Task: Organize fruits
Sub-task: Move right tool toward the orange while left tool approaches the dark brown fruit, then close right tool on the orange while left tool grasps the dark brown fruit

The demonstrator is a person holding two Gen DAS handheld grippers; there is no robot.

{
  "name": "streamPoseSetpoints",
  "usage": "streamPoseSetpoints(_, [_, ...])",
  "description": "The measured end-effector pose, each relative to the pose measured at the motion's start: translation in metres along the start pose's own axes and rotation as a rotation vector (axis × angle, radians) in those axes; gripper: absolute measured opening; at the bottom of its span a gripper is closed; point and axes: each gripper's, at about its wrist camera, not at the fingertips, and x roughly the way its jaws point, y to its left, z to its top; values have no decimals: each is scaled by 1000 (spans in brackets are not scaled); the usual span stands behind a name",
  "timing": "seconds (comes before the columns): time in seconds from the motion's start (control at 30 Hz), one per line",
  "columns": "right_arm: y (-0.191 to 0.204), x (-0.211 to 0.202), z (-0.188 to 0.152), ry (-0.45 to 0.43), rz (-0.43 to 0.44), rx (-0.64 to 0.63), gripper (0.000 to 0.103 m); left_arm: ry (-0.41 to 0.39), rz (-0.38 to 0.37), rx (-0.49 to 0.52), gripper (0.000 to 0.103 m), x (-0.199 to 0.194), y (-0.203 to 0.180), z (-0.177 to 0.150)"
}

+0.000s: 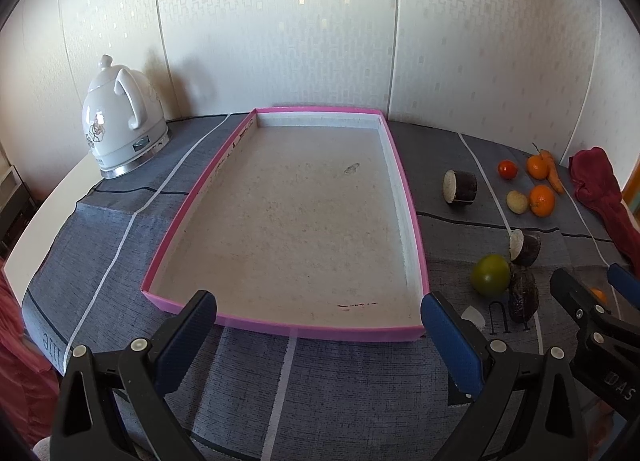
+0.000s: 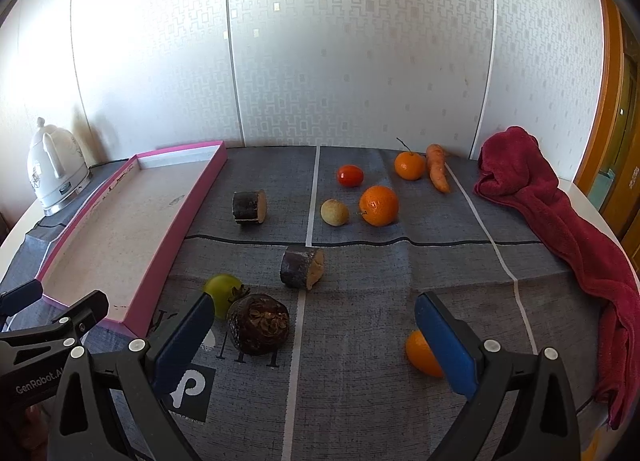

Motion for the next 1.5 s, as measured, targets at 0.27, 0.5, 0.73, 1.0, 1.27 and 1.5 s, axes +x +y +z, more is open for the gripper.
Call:
streamPoseSetpoints(0.27, [-2, -1, 0, -2, -4, 4, 102, 13, -16, 2, 103, 2, -4, -1])
streamPoseSetpoints(0.5, [-7, -4, -2, -16, -6, 2, 102, 44, -32, 16, 103, 6, -7, 0])
streamPoseSetpoints(0.73, [-20, -2, -7, -2, -23, 0, 95, 59, -110, 23, 103, 8, -9, -3])
streamPoseSetpoints(1.0, [-48, 2, -17, 36, -32, 35, 76, 31, -193, 63, 103, 5, -26, -4])
streamPoseSetpoints(1.27, [-59, -3, -25, 36, 32, 33, 62, 44, -212, 166, 103, 2, -49, -9])
streamPoseSetpoints(1.5, [-68, -4, -25, 44, -8, 46, 56, -1, -289, 231, 103, -4, -66, -15])
